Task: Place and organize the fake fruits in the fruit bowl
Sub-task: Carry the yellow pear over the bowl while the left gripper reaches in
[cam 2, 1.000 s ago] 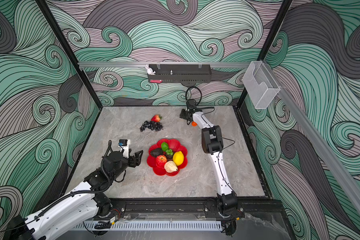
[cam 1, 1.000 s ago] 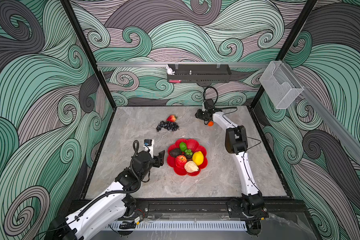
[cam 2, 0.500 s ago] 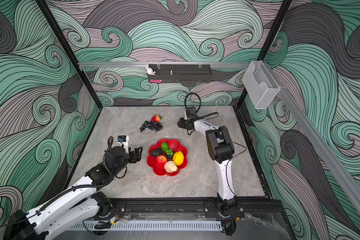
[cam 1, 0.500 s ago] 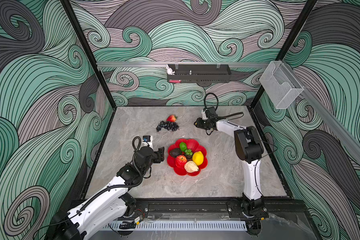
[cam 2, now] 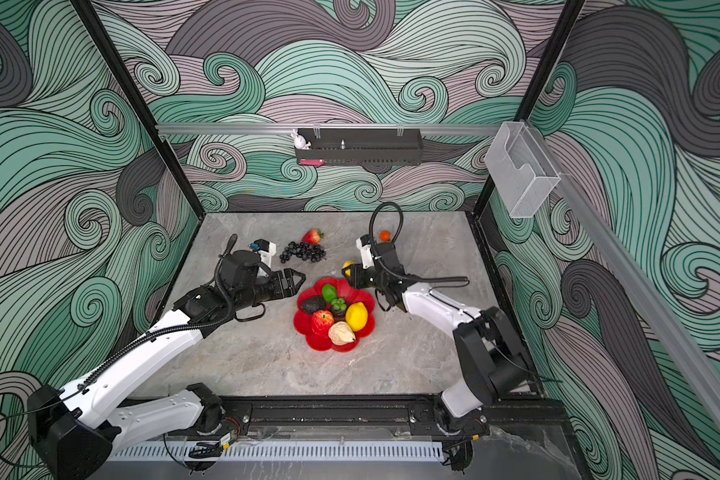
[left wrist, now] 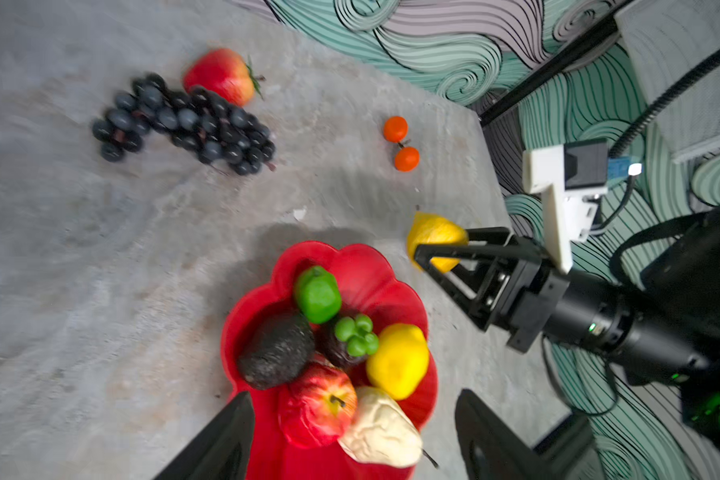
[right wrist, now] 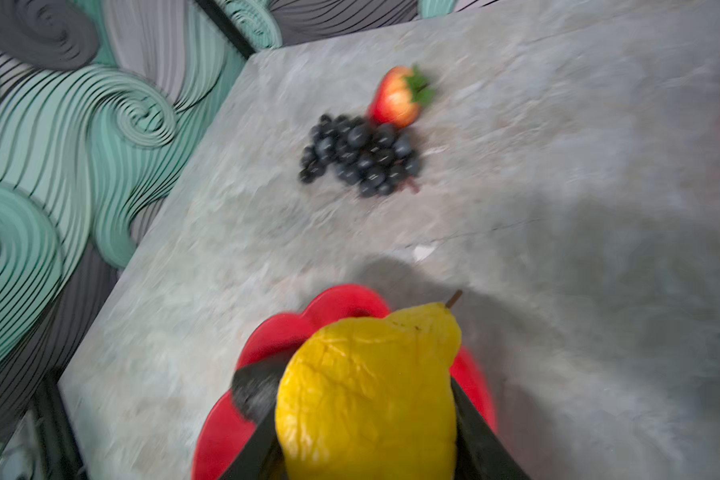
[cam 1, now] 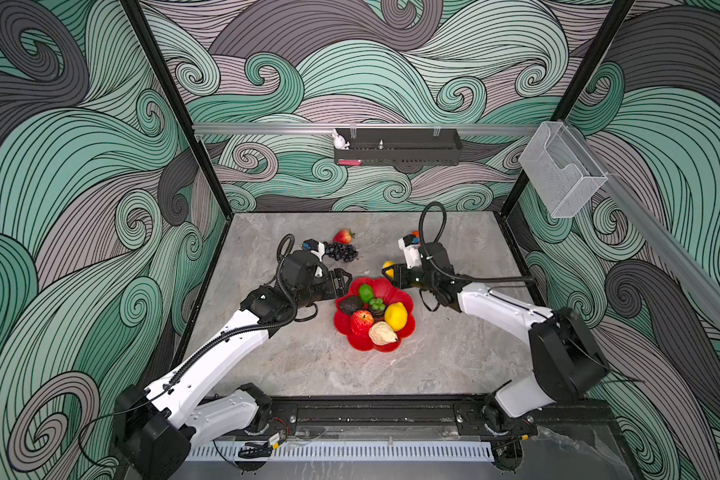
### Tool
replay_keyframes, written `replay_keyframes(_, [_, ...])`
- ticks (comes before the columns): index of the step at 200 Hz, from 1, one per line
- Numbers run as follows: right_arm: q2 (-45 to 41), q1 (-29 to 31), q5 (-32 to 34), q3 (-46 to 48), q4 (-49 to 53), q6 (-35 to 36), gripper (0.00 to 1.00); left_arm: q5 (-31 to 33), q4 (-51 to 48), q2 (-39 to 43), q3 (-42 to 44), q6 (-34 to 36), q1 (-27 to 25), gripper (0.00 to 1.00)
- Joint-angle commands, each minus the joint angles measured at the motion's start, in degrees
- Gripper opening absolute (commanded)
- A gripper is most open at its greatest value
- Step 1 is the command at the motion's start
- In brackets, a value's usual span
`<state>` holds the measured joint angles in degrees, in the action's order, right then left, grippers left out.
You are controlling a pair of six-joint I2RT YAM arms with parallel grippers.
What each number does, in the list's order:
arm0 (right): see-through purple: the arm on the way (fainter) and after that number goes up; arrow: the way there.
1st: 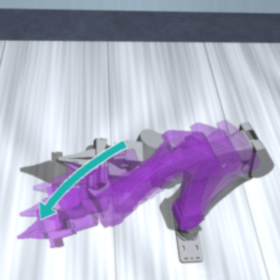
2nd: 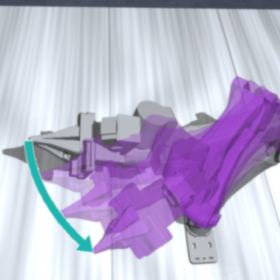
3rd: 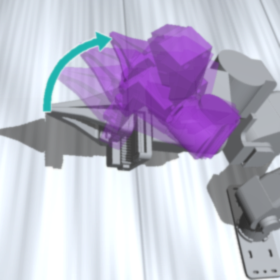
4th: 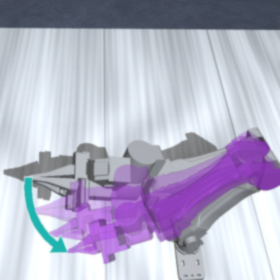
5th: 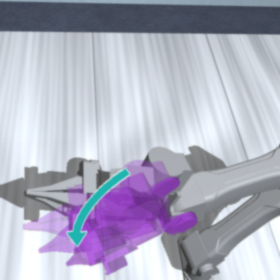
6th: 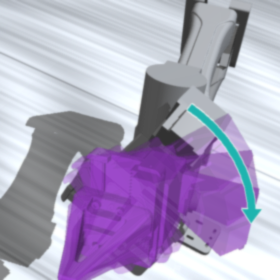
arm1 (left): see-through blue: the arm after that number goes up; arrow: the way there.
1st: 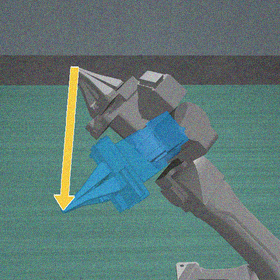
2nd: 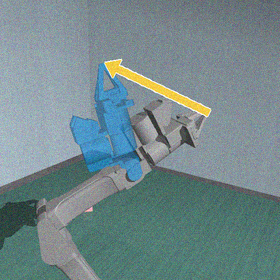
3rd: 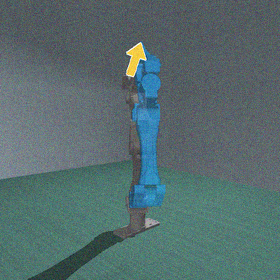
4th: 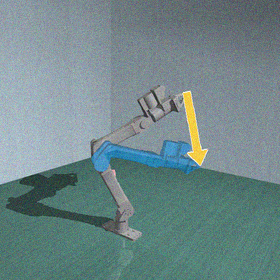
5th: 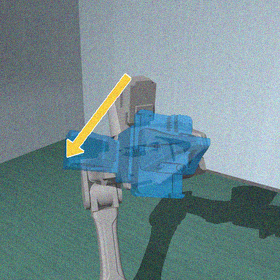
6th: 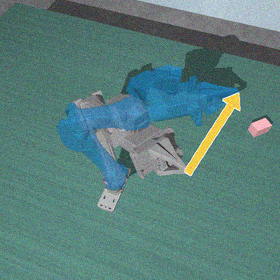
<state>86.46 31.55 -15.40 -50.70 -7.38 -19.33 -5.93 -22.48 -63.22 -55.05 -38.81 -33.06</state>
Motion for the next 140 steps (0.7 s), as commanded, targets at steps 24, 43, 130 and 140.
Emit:
replay_keyframes(24, [-10.79, 6.39, 2.50, 9.03, -9.76, 4.32, 0.46, -13.19, -1.60, -2.36, -3.87, -5.59, 0.45, 0.77])
replay_keyframes(43, [-14.91, 8.84, 4.19, 11.79, -10.79, 6.19, 0.46, -15.20, -1.71, -3.13, -4.53, -6.73, 0.30, 0.78])
replay_keyframes(130, [-20.99, 16.79, 10.32, 17.97, -15.29, 12.41, 0.45, -23.74, 1.76, -8.32, -6.81, -8.65, -2.42, 0.77])
replay_keyframes(140, [-20.93, 17.45, 11.02, 17.88, -15.39, 12.93, 0.45, -23.86, 1.69, -8.86, -7.00, -8.65, -2.66, 0.76])
